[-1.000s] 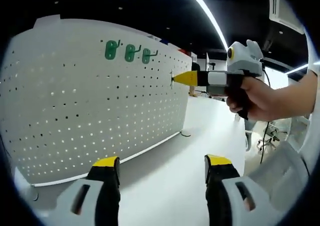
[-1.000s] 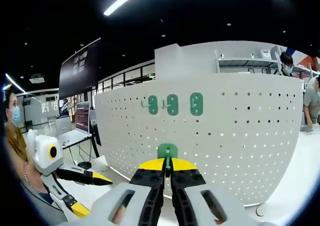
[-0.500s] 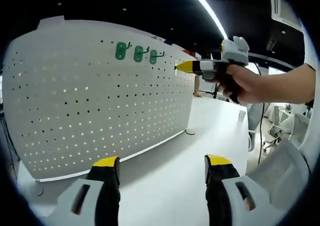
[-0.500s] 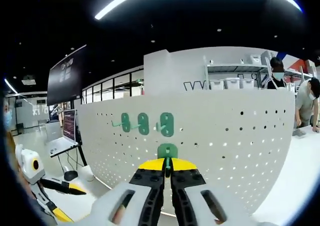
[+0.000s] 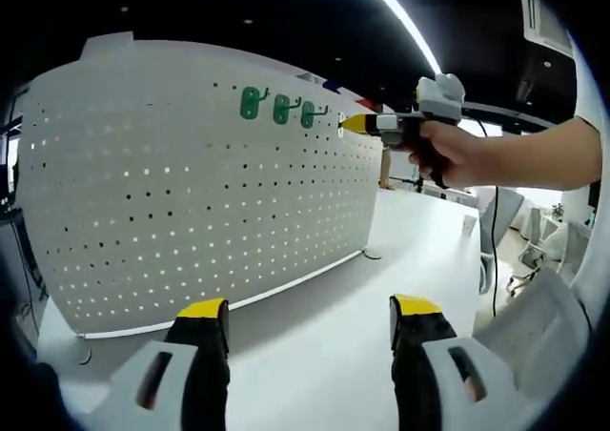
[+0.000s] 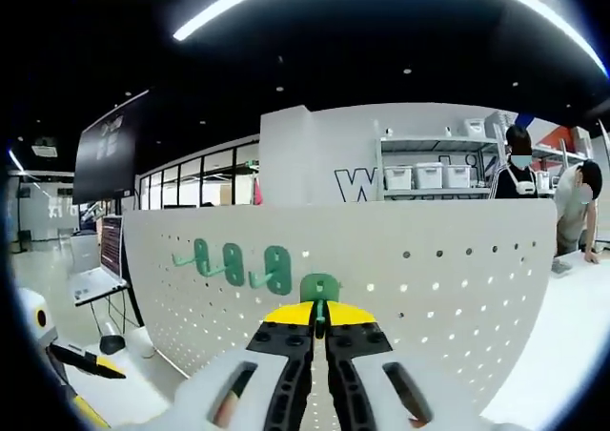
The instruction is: Insert the hook assembly into the mounting plate slot until the hook locks in place.
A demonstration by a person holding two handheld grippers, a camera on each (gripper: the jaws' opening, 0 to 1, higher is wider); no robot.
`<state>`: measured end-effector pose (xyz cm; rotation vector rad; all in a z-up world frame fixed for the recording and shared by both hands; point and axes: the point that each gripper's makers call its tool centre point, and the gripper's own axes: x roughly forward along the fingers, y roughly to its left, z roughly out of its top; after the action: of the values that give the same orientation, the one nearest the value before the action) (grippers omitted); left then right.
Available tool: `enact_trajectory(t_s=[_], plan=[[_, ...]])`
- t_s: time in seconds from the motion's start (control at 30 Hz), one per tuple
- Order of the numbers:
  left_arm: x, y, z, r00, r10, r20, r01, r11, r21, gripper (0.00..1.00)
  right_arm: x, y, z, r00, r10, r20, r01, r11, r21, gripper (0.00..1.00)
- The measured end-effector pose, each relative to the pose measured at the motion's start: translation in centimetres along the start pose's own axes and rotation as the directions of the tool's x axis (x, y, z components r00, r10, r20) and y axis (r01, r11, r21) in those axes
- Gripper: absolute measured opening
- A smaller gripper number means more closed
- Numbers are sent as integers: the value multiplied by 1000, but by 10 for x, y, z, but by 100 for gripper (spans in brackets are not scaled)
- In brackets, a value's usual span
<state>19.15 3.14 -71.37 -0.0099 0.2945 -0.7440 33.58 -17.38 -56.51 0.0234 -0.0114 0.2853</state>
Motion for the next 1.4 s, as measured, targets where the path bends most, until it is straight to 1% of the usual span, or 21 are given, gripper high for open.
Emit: enact_trajectory(t_s=[0.23,0.43,0.7,0.97,1.03,1.17,1.4], plan=[[-3,4,2,1000,14,9,-14,1000,-10,70,7,-7,7,1000,-18,22,18,1000,-11,1],[-5,6,3,1000,22,11,-22,1000,-10,70,13,-8,13,999,-22,38,23,999,-24,1],[-6,9,4,999,29,14,-29,999,-14,70,19,-6,15,999,-16,43,18,999,-42,1],[-5,10,4,999,30,16,-29,999,-20,70,20,-7,16,999,-21,39,23,999,-36,1],[-4,10,4,999,28,15,-28,999,-20,70,23,-7,14,999,-24,28,25,999,-41,1],[-5,10,5,999,29,17,-29,999,-22,70,22,-10,12,999,-37,21,37,999,-32,1],[-4,11,4,999,31,17,-31,999,-25,69,25,-9,11,998,-61,4,61,997,-50,1]])
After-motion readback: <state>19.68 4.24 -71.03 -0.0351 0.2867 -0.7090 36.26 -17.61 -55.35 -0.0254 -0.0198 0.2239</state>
